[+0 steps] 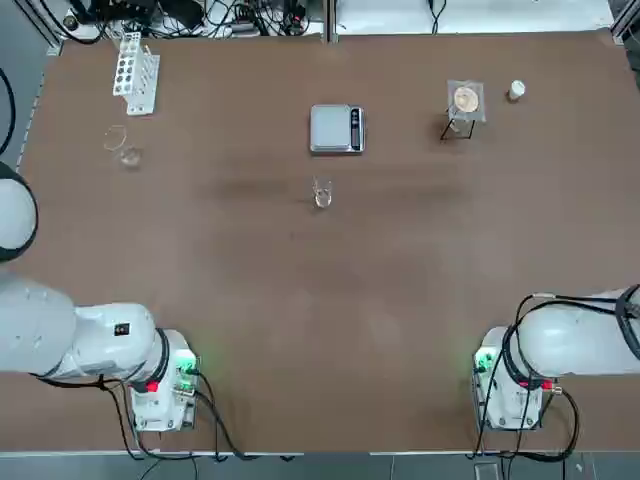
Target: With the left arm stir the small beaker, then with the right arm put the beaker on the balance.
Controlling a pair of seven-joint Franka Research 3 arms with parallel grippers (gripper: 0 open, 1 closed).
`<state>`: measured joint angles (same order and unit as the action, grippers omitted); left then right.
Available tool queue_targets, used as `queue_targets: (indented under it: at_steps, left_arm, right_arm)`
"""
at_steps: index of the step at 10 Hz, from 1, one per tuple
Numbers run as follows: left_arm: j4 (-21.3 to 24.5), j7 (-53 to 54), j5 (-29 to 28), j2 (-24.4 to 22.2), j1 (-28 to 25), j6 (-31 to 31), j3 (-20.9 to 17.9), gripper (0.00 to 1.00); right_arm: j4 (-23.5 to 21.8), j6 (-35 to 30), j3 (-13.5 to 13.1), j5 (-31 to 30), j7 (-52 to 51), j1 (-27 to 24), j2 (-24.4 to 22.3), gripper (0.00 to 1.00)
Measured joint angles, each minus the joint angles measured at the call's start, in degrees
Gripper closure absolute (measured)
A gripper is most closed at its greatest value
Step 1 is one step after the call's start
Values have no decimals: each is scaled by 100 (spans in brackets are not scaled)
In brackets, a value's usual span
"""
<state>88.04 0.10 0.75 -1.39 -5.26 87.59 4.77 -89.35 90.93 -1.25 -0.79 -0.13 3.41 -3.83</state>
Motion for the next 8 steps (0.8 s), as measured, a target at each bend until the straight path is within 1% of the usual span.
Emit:
queue_targets:
  at_steps: [1, 4, 5, 6, 8]
  left_arm:
    - [0, 18, 7, 6, 1, 0, 3, 1]
    - [9, 44, 265, 11, 1, 27, 12, 1]
    - [92, 39, 273, 22, 4, 135, 39, 1]
    - [244, 31, 302, 50, 13, 270, 142, 1]
    - [358, 3, 326, 276, 77, 362, 629, 1]
  right_arm:
    - [17, 1, 0, 0, -1, 0, 0, 0]
    - [74, 6, 0, 0, -2, 0, 0, 0]
    - [91, 6, -1, 0, -2, 0, -1, 0]
    - [100, 6, -2, 0, -2, -1, -1, 0]
    - [124, 7, -12, -1, -2, -5, -1, 0]
